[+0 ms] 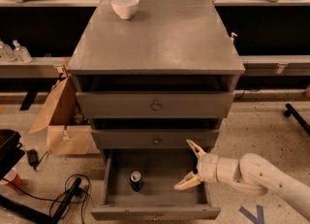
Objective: Pick pepsi can from bottom drawer and place on counter
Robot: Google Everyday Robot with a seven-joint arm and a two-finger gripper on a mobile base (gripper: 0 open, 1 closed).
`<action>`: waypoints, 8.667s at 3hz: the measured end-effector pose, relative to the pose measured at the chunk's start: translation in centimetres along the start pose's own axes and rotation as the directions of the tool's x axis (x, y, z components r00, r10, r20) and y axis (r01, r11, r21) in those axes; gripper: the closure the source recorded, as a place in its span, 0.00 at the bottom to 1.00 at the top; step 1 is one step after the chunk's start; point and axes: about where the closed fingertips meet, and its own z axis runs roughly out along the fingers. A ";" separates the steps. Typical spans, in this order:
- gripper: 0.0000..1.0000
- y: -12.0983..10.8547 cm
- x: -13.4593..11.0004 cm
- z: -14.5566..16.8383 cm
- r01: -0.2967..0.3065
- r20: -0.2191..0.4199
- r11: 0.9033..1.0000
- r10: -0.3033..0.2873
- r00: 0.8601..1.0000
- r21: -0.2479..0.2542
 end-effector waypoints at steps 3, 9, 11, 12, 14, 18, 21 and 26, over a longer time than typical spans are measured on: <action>0.00 1.4 7.4 9.8 -0.052 0.010 0.997 0.052 0.999 -0.060; 0.26 7.4 19.4 33.5 0.015 0.108 0.903 0.035 0.994 -0.428; 0.72 5.2 15.9 31.5 -0.005 0.106 0.902 0.056 0.993 -0.431; 0.95 1.3 12.0 24.8 -0.050 0.071 0.925 0.083 0.994 -0.376; 1.00 1.3 0.4 8.2 -0.180 -0.066 0.888 0.168 0.984 -0.423; 1.00 -13.8 -22.3 -8.3 -0.202 0.041 0.979 0.203 0.978 -0.027; 1.00 -16.7 -30.6 -13.4 -0.243 0.122 0.968 0.234 0.965 0.066; 1.00 -38.7 -36.4 -8.5 -0.386 0.214 0.882 0.335 0.917 0.271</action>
Offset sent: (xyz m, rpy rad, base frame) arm 0.0160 0.0148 -0.0579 0.0225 0.0347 -0.0058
